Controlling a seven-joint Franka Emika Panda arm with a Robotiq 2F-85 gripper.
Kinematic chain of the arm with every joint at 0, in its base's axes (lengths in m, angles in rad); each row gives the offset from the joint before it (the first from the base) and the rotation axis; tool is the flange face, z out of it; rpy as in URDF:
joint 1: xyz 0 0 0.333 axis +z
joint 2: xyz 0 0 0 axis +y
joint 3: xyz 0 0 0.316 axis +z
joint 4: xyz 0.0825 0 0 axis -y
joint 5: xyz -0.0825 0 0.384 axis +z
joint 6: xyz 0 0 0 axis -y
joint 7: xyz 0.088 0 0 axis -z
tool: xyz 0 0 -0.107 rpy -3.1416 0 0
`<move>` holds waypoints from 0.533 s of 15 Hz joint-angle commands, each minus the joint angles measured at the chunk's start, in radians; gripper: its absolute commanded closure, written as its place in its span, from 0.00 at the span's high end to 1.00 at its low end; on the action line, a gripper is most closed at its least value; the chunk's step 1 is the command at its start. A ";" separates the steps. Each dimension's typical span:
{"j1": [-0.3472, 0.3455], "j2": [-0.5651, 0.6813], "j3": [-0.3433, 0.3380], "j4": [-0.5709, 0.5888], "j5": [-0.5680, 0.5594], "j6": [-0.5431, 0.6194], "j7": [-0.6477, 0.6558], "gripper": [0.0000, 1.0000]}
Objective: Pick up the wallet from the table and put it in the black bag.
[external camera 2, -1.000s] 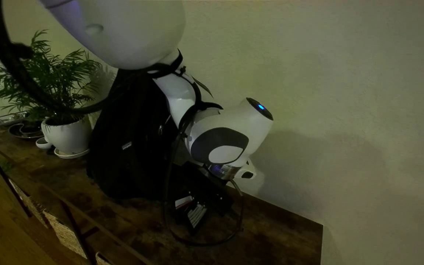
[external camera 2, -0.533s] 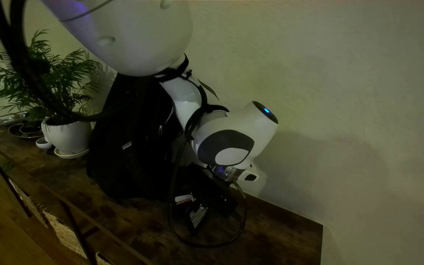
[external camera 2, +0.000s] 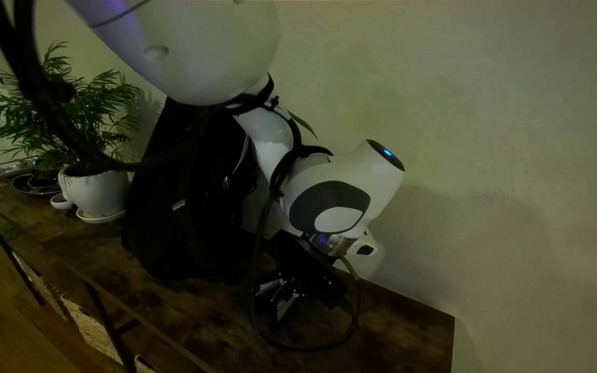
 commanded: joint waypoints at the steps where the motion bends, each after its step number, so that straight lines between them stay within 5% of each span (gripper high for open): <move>1: 0.015 -0.024 -0.016 -0.013 -0.005 0.001 -0.008 0.44; 8: 0.045 -0.084 -0.010 -0.069 -0.019 0.052 -0.037 0.89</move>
